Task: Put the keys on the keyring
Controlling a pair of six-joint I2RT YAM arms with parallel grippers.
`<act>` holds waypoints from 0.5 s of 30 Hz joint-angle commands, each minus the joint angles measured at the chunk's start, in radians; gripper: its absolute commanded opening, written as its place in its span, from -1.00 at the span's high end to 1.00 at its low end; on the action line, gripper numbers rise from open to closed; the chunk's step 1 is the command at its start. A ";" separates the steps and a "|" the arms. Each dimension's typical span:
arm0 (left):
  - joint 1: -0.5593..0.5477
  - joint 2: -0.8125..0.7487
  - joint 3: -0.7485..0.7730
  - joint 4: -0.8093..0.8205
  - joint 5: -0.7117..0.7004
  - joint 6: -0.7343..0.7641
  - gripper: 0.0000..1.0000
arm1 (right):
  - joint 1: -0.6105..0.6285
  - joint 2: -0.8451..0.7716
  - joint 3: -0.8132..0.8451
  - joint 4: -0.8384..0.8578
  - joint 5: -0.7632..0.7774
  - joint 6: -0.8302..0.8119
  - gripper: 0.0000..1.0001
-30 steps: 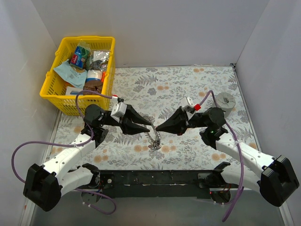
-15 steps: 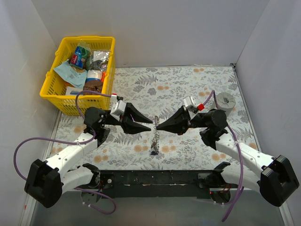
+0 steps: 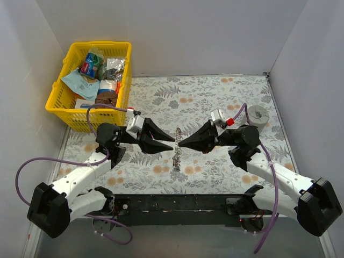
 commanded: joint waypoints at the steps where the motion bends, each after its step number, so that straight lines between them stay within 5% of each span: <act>1: -0.009 0.002 0.013 0.059 -0.019 -0.041 0.32 | 0.000 -0.020 -0.004 0.061 0.032 -0.017 0.97; 15: -0.050 0.031 0.048 -0.030 -0.068 0.019 0.35 | -0.002 -0.032 -0.022 0.067 0.072 -0.017 0.97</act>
